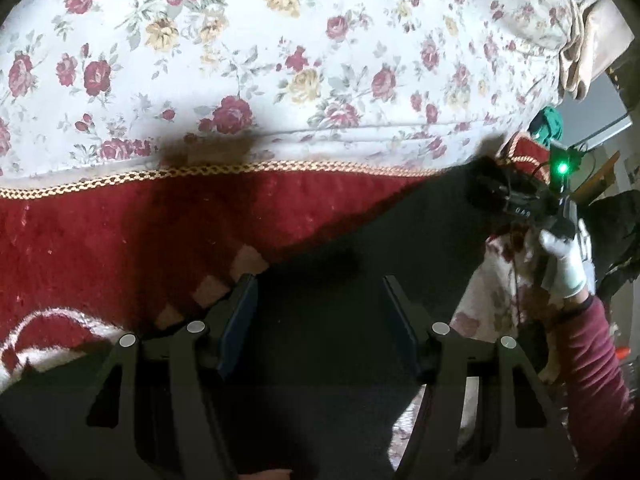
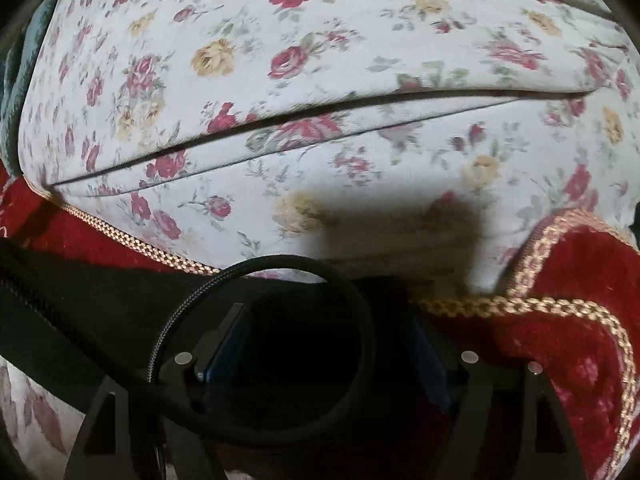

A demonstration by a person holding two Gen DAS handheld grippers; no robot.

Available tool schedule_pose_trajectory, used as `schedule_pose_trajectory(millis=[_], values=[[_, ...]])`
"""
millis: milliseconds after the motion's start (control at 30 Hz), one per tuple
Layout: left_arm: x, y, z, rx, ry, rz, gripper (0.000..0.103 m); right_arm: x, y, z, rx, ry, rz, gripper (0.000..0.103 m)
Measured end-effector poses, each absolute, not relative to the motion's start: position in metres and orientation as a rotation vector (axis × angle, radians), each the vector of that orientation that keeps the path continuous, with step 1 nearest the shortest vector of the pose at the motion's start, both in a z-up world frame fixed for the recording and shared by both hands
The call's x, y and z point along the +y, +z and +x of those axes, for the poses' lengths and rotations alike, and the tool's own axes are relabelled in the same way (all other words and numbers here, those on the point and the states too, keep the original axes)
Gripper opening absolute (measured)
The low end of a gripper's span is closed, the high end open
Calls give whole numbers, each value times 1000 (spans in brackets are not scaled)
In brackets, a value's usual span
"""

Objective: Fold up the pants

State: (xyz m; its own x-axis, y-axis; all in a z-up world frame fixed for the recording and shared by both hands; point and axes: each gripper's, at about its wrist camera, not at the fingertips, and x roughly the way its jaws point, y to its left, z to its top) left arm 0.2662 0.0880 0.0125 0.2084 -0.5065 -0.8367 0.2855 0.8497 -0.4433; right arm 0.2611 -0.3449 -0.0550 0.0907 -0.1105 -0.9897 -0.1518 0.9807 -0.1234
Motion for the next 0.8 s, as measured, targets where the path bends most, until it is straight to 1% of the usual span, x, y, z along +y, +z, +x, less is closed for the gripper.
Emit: schedule_pose_trajectory(millis=[133, 300, 567, 800], values=[[81, 12, 266, 1229, -540, -160, 63, -346, -60, 263, 1465, 30, -206, 76], [81, 27, 270, 1167, -553, -131, 63, -346, -59, 262, 1466, 39, -216, 76], [60, 12, 270, 1205, -519, 63, 63, -349, -65, 261, 1473, 56, -182, 79], [49, 2, 270, 1211, -522, 117, 63, -345, -76, 271, 1494, 57, -211, 83]])
